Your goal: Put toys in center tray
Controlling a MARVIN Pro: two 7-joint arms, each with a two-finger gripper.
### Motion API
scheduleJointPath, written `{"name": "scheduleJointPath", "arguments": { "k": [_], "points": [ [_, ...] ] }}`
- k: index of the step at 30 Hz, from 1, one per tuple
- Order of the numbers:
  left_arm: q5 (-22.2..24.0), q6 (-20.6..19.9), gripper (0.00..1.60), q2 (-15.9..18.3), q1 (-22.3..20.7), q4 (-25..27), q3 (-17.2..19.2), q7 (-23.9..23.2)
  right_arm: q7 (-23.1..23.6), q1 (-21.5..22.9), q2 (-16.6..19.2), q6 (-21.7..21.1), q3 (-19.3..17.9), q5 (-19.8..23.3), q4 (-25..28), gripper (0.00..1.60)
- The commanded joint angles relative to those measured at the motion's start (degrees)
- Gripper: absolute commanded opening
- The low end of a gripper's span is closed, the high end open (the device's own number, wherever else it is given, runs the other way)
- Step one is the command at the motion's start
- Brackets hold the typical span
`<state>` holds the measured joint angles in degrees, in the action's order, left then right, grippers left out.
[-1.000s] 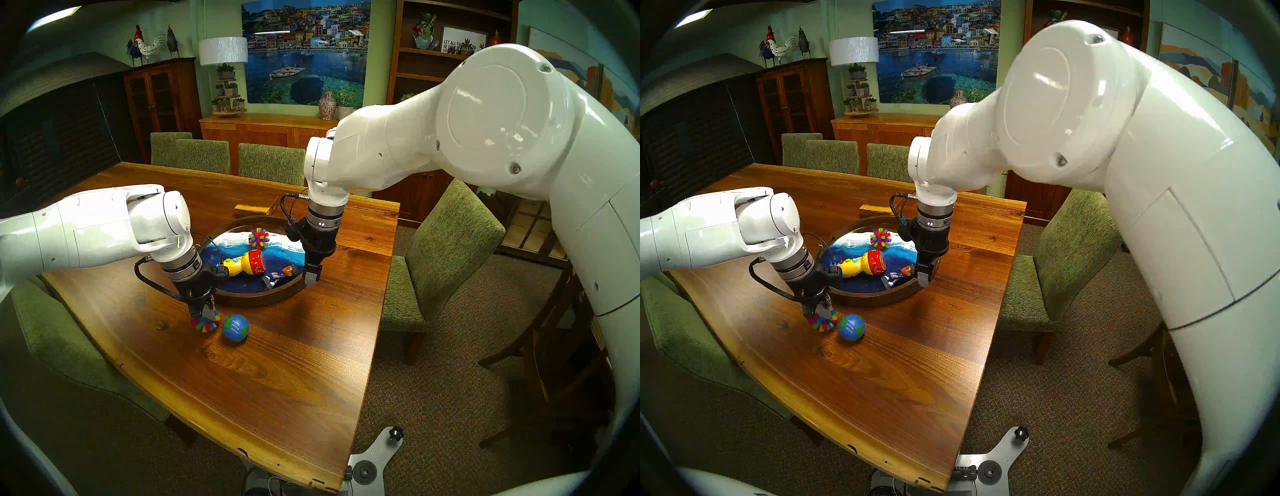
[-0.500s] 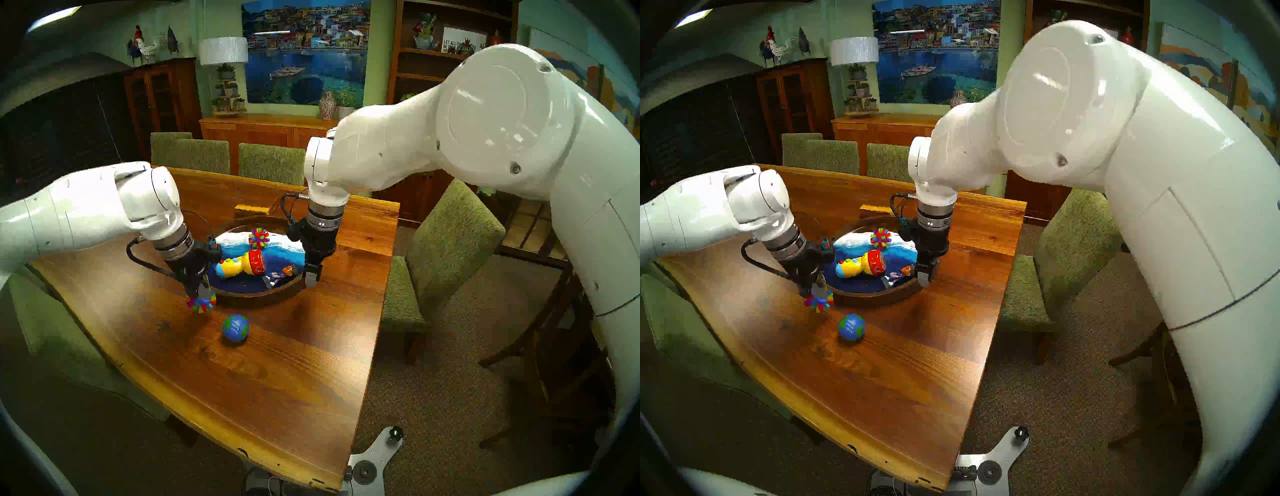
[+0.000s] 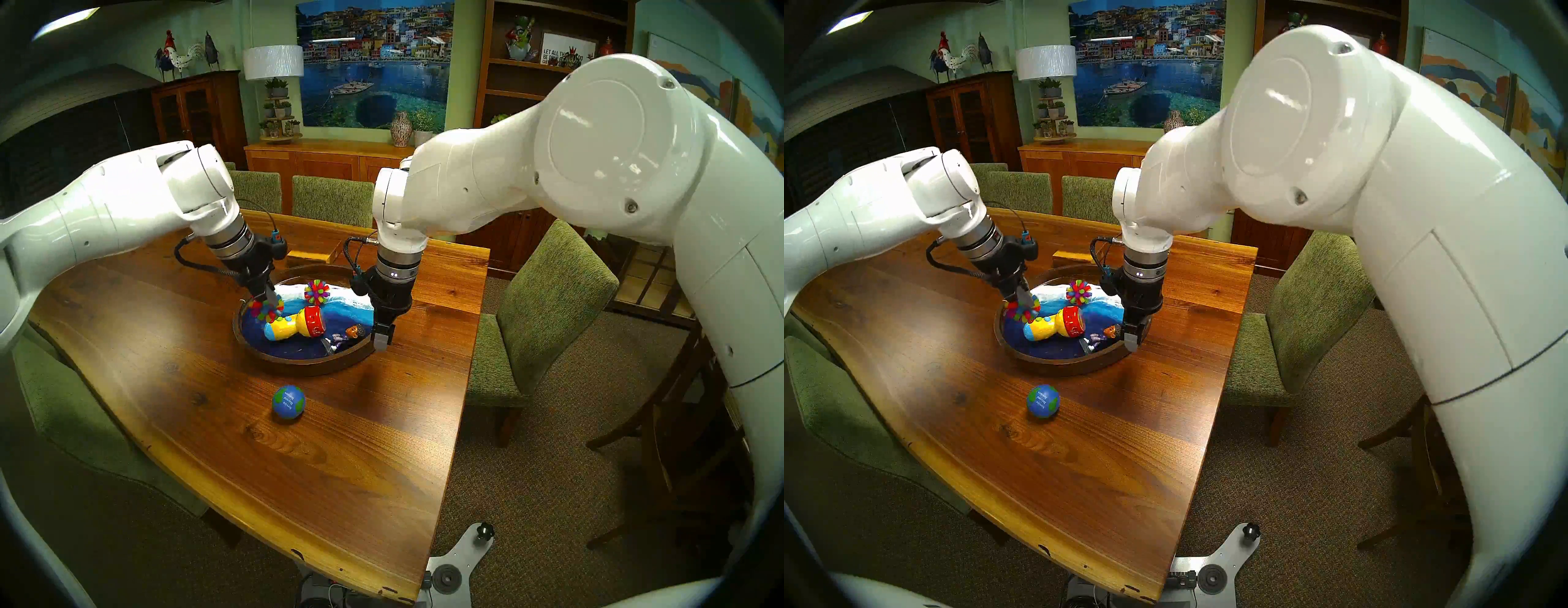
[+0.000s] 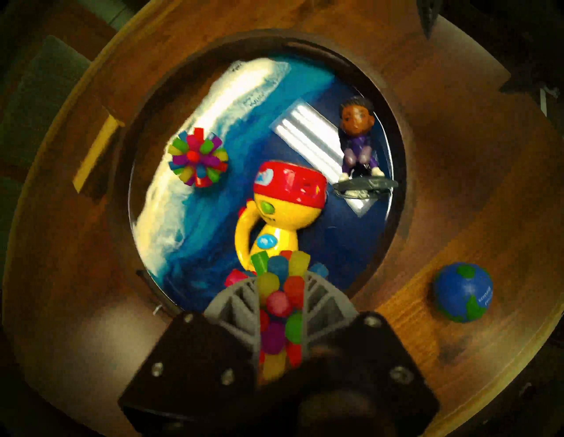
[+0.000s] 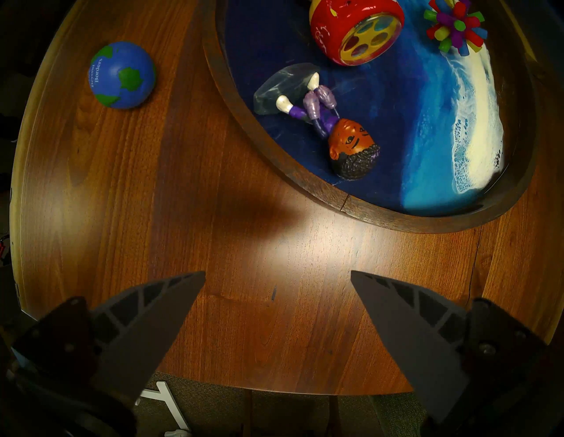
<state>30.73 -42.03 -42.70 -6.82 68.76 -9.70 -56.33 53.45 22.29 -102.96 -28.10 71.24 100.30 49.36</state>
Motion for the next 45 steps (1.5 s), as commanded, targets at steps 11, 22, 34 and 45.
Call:
{"name": "scheduleJointPath", "arguments": {
  "k": [11, 22, 34, 45],
  "points": [
    [2.0, 1.6, 1.05, -12.5, 2.4, -16.4, 3.1, 3.1, 0.3, 2.1, 0.6, -0.1, 0.0, -0.1, -0.8, 1.6],
    [2.4, 5.9, 1.56, -17.7, 2.8, -27.1, 2.2, -1.4, 0.4, 2.2, 0.5, -0.1, 0.0, -0.1, -0.8, 1.6],
    [0.2, 8.4, 1.6, -16.5, 0.8, -25.7, -1.1, -10.4, 0.6, 2.2, 0.5, -0.1, 0.1, -0.1, -0.9, 1.6],
    [-1.9, 9.6, 1.6, -7.8, -2.5, -12.1, -4.3, -18.2, 0.5, 1.9, 0.5, 0.0, 0.1, -0.1, -1.0, 1.6]
  ]
}}
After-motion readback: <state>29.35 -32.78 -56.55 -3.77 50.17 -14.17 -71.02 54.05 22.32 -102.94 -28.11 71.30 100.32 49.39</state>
